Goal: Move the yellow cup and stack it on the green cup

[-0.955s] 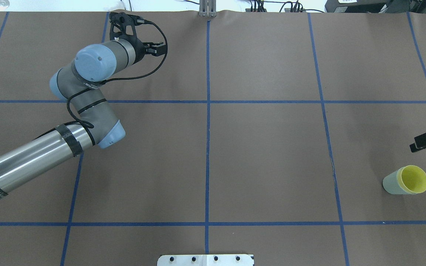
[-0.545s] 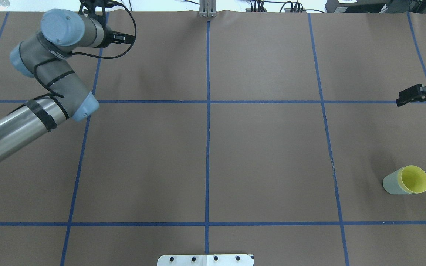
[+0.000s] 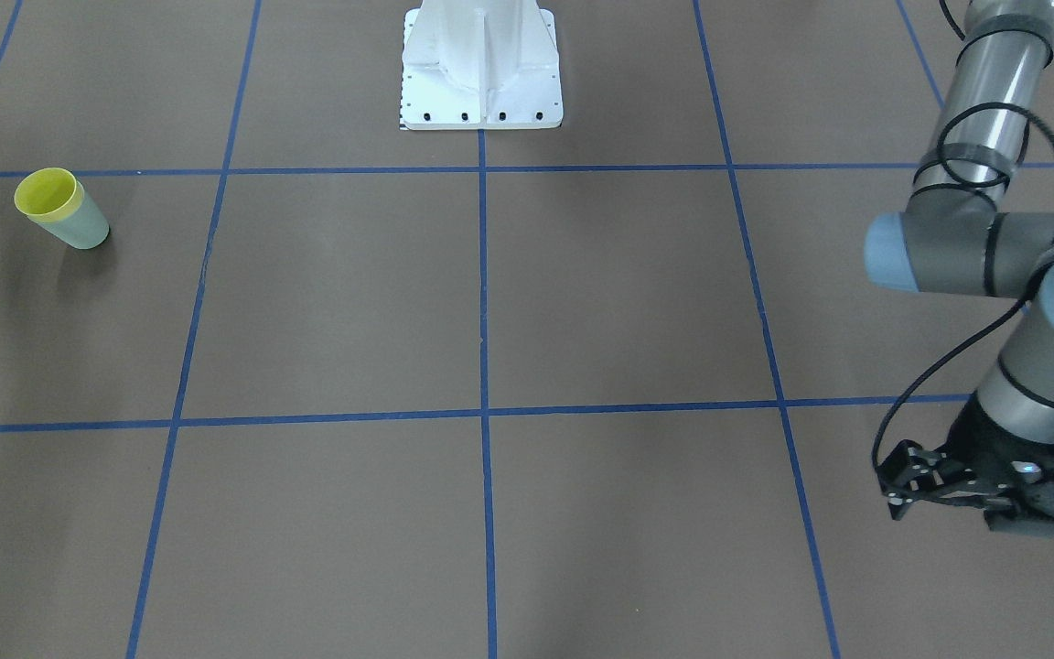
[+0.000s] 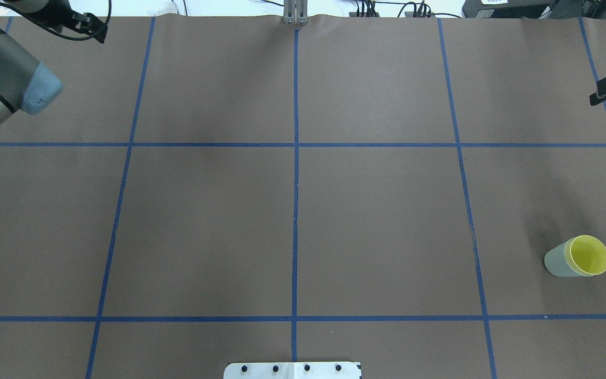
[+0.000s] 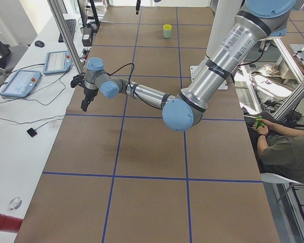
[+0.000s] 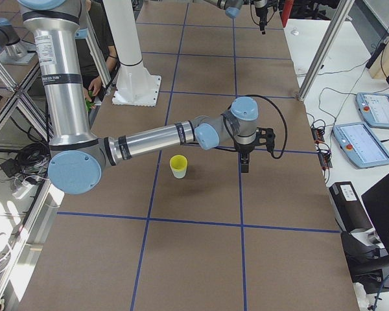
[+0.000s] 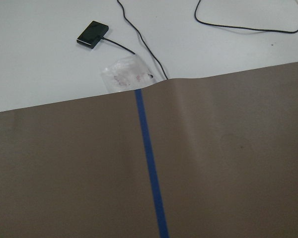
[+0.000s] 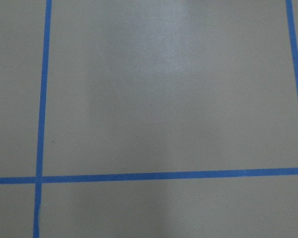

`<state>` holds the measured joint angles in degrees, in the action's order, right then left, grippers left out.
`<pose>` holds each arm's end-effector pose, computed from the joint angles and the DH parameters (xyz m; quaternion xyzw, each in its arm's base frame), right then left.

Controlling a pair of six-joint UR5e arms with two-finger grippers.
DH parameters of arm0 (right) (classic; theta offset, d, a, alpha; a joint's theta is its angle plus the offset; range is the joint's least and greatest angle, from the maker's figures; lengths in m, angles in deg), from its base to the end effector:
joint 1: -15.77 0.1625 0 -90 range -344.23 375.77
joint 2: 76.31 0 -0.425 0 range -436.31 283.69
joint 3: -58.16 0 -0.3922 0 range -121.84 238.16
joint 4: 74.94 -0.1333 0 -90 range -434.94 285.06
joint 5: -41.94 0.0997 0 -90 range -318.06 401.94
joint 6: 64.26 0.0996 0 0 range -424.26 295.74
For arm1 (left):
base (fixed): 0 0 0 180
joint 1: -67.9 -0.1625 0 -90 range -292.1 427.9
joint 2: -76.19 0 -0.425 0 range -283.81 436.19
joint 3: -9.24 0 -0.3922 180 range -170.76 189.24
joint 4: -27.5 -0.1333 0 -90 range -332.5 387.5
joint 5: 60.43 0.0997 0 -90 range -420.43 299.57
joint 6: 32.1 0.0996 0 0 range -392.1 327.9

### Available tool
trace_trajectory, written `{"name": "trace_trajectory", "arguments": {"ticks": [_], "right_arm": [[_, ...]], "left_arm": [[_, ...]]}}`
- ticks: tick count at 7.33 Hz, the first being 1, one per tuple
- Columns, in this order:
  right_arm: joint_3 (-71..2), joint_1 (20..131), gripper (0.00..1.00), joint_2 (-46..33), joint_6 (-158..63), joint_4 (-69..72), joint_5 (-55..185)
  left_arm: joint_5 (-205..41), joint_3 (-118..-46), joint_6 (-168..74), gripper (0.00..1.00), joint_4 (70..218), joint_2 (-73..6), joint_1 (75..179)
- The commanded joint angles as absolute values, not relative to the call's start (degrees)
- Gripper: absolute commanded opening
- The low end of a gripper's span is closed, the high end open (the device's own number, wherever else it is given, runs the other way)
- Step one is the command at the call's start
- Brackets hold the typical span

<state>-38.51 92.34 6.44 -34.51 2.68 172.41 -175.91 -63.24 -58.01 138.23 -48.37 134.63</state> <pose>-0.0627 -0.5580 0.5135 0.0746 -0.3917 0.0518 0.9156 0.2132 -0.7247 0.4076 0.2002 0.3211 0.0501 0.9243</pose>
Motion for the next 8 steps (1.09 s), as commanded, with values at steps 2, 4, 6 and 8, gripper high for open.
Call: {"name": "trace_trajectory", "arguments": {"ticks": [2, 4, 6, 8], "right_arm": [[-33.4, 95.1, 1.0, 6.1, -38.7, 2.8, 174.2], [-32.1, 97.1, 1.0, 6.1, -39.6, 3.4, 175.2], [-32.2, 99.3, 1.0, 4.6, -41.4, 7.7, 175.4], [-32.3, 100.7, 1.0, 4.5, -46.8, 10.7, 175.7]], "left_arm": [[-193.4, -66.6, -38.4, 1.0, 120.1, -45.5, 147.0], [-198.9, -67.3, -21.5, 1.0, 117.5, -37.1, 153.1], [-197.0, -67.2, -15.2, 1.0, 117.6, -31.8, 156.7], [-196.9, -69.8, -18.9, 1.0, 118.3, -24.3, 157.0]]}}
